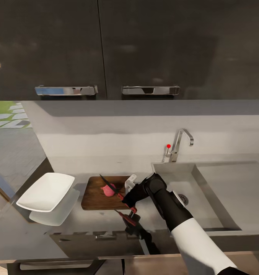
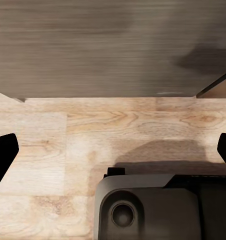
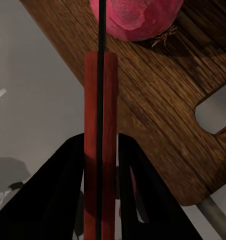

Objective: In the kitchen, take the Vidalia onion out of the sink, dice it on the chopping board with the paring knife, put the diced onion into the bowl on the countertop, then place both the paring knife and the chopping board into the sink.

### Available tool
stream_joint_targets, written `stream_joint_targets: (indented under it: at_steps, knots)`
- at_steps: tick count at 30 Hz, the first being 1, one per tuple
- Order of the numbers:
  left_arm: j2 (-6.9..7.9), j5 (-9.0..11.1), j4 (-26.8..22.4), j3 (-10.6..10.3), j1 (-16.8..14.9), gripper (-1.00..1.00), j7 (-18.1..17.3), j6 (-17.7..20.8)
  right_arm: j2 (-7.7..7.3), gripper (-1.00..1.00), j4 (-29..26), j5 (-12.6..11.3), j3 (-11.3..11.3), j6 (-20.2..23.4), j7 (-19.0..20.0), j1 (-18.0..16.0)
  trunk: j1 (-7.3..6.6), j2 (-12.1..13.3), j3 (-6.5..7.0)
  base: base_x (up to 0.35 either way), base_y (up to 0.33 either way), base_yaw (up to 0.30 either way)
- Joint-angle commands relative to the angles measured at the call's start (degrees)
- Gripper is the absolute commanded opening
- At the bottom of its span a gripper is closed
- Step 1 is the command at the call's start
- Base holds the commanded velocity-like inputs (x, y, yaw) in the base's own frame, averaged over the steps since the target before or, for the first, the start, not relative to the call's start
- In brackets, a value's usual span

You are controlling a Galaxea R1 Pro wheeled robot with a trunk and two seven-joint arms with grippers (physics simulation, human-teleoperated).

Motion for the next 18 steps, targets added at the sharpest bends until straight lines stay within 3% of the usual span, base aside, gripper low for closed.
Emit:
stream_joint_targets:
  at_steps: [1, 18]
  knots:
    - [0.04, 0.37, 0.0, -0.49, -0.04, 1.0, 0.25, -0.17, 0.02, -1.0, -0.06, 0.52, -0.02, 0.23, 0.55, -0.06, 0.03, -0.12, -0.12, 0.0, 0.0, 0.0]
    - [0.04, 0.37, 0.01, -0.49, -0.04, 1.0, 0.26, -0.2, 0.02, -1.0, -0.06, 0.49, -0.11, 0.28, 0.58, -0.06, 0.03, -0.12, -0.12, 0.0, 0.0, 0.0]
